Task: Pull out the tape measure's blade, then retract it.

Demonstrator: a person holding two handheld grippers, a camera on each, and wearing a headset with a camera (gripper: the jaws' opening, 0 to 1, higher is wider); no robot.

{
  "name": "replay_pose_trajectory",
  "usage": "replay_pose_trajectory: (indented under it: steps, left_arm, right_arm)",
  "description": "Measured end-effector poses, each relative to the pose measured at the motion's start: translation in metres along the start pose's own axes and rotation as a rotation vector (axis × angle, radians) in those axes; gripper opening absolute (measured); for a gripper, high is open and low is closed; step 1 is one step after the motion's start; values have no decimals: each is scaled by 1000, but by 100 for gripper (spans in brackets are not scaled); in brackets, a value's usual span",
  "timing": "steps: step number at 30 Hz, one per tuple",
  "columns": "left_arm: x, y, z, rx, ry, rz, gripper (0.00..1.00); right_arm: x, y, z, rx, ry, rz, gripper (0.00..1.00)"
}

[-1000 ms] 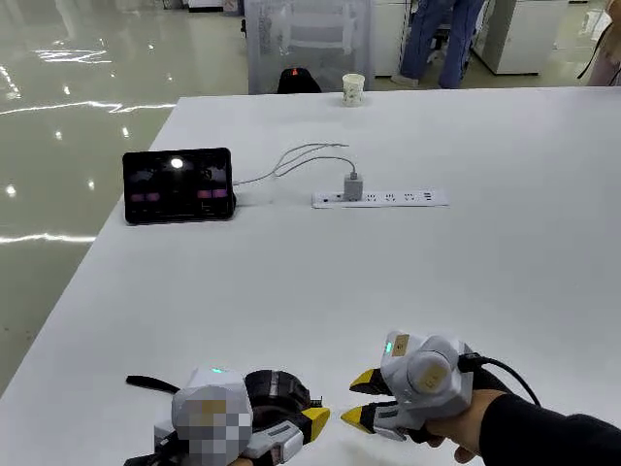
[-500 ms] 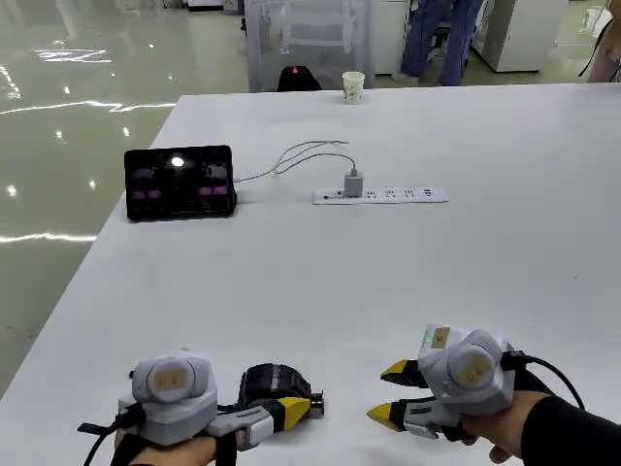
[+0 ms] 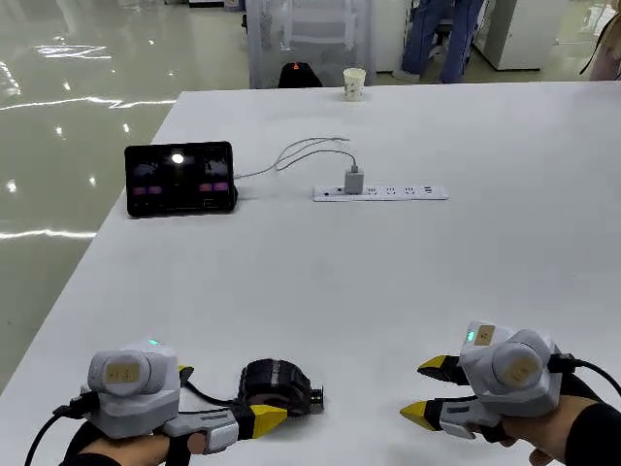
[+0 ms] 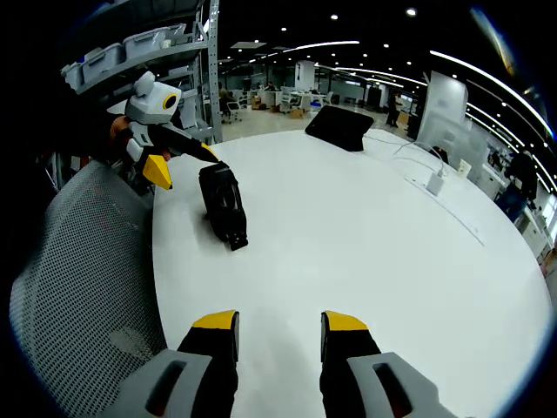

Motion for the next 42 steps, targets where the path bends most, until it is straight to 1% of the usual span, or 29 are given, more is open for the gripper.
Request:
replay_pose_trajectory:
  steps: [1,3,4,5,6,8,9,14,16,18,20,24,26,31,34,37,39,42]
  left_arm:
    - [0,2,1,-6,-30,-6,99]
    - [-3,5,1,-3,-34,-26,99]
    - [-4,6,2,-1,-48,-30,99]
    - [-5,8,3,-3,-69,-41,99]
    - [-5,8,2,2,-78,-54,99]
    - [-5,9,3,6,-92,-57,99]
    - [-5,10,4,-3,-99,-58,99]
    - [2,13,4,-1,-84,-62,99]
    - [6,16,4,0,-81,-61,99]
    - [9,19,4,5,-86,-62,99]
    - [14,22,2,18,-97,-60,99]
    - [22,26,-1,28,-117,-56,99]
    - [23,29,-1,34,-121,-59,99]
    - [23,34,-5,59,-149,-64,99]
    - [21,38,-3,59,-147,-64,99]
    - [25,39,-2,56,-142,-62,99]
    - [26,40,-2,64,-139,-58,99]
    - [27,42,-1,63,-139,-57,99]
  right_arm:
    - [-1,2,-3,5,-3,-2,35]
    - [-1,4,-7,12,-7,0,36]
    - [0,5,-8,15,-7,2,38]
    - [-1,6,-11,19,-6,3,39]
    - [-1,8,-13,21,-7,2,39]
    - [-2,12,-15,24,-11,0,41]
    - [-4,14,-18,27,-18,-4,42]
    - [-11,27,-30,32,-40,-14,50]
    - [-13,34,-33,34,-41,-20,53]
    - [-15,41,-38,38,-48,-28,56]
    - [-19,48,-43,43,-57,-40,58]
    - [-24,59,-52,35,-77,-55,63]
    - [-26,62,-55,26,-88,-57,65]
    - [-25,72,-65,31,-93,-53,73]
    - [-25,78,-70,27,-108,-52,79]
    - [-24,83,-75,31,-116,-49,81]
    - [-21,86,-76,29,-119,-45,83]
    - [-24,87,-81,25,-131,-42,88]
Point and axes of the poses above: the centre of the closed fingertips' face, and the gripper's own axes: y roughly backward along the fingers, x roughly to its left, z roughly out of its top, the point moved 4 cm from there along y, roughly backward along the fingers, and after that the axes turned 7 degrees about z, right-handed, at the moved point
